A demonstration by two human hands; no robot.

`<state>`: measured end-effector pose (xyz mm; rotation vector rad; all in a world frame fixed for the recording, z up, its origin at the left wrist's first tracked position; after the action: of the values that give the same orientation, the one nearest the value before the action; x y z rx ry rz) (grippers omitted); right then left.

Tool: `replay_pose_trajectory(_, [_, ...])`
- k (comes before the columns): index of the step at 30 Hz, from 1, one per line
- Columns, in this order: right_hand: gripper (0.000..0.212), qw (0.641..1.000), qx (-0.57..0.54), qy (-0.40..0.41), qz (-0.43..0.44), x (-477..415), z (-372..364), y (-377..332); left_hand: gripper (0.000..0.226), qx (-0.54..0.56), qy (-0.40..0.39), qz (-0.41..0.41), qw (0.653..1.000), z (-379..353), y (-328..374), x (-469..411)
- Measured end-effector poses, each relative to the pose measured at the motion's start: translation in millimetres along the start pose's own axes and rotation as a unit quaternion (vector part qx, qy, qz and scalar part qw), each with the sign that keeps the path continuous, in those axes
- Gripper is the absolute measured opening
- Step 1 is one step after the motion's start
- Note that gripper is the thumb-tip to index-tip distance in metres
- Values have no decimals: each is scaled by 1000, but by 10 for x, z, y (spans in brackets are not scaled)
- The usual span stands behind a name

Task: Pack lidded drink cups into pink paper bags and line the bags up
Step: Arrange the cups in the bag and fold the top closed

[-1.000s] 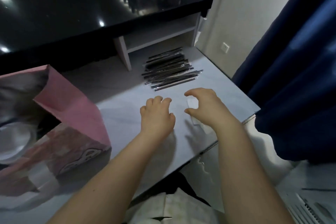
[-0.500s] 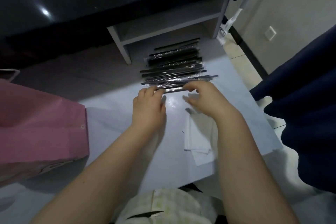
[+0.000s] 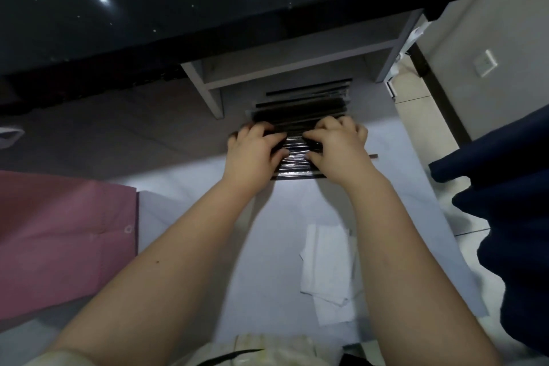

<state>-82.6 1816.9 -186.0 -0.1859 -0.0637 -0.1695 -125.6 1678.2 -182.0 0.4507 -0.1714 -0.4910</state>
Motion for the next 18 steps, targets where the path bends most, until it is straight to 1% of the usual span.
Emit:
replay_pose_trajectory(4, [25,998,-40,42,-13,-10,-21,-14,23,25,31,-5,999,33,29,52])
replay_pose_trajectory(7, [18,995,-72,71,-13,28,6,-14,17,30,52,-12,998,64,68,90])
replay_pose_trajectory(9, [19,995,-69,67,-3,32,8,-48,14,25,66,-30,997,94,127,112])
replay_pose_trajectory(14, [26,997,-49,66,11,29,148,-64,9,25,127,-85,988,271,329,185])
replay_pose_trajectory(16, [29,997,-55,52,18,55,196,-94,11,23,137,-95,986,346,389,209])
replay_pose_trajectory(18, [25,997,-57,29,36,84,244,-188,13,20,144,-101,984,439,438,252])
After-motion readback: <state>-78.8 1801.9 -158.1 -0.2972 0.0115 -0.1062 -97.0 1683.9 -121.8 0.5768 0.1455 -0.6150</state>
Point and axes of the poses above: each hand's wrist, its own x-axis away from the middle knuckle, its own z-axis out of the back of the hand, y = z × x, the point moved 10 cm from there along -x, towards the middle knuckle, and after that the axes turned 12 degrees about x, right-handed, at the moved point
